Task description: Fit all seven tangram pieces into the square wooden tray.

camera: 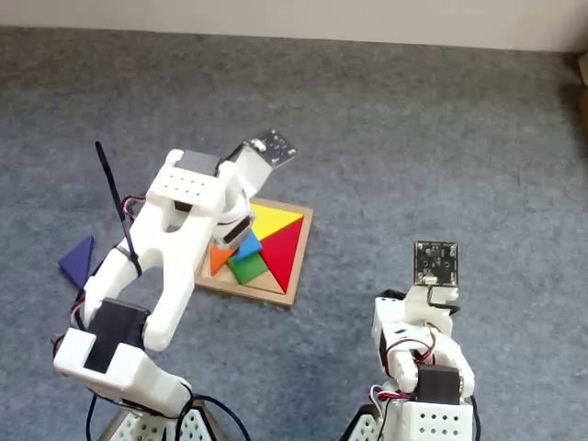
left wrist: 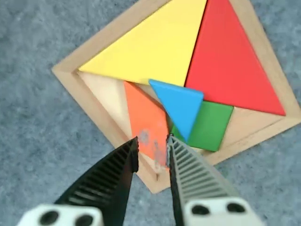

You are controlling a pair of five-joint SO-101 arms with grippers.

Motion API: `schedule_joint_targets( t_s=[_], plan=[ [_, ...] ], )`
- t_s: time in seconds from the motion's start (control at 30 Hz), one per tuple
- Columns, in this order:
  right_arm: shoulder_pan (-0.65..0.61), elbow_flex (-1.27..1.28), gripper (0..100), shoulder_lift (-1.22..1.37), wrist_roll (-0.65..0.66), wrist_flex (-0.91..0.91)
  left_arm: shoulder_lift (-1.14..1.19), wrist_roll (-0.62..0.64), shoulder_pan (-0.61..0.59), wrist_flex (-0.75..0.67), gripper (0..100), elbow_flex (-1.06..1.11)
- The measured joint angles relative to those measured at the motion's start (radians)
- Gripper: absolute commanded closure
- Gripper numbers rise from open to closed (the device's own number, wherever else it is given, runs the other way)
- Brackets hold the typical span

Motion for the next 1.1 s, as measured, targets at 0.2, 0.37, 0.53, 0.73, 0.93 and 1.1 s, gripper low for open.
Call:
schedule_joint_targets(
  t_s=[0.2, 0.37, 0.53, 0.73, 0.93, 1.1],
  plan=[
    [0.000, 0.000, 98.0, 0.000, 0.000, 0.000, 0.000, 0.003, -0.011, -0.130, 88, 0.120],
    [0.000, 0.000, 98.0, 0.000, 0.000, 0.000, 0.029, 0.060, -0.018, -0.236, 88, 0.147],
    [0.000, 0.000, 98.0, 0.000, 0.000, 0.000, 0.089, 0.097, -0.061, -0.272, 88, 0.103],
    [0.000, 0.000, 98.0, 0.000, 0.000, 0.000, 0.184, 0.169, -0.089, -0.264, 88, -0.018],
    [0.000, 0.000, 98.0, 0.000, 0.000, 0.000, 0.230, 0.173, -0.098, -0.262, 88, -0.115],
    [0.000, 0.000, 98.0, 0.000, 0.000, 0.000, 0.227, 0.173, -0.104, -0.196, 88, -0.175]
  ],
)
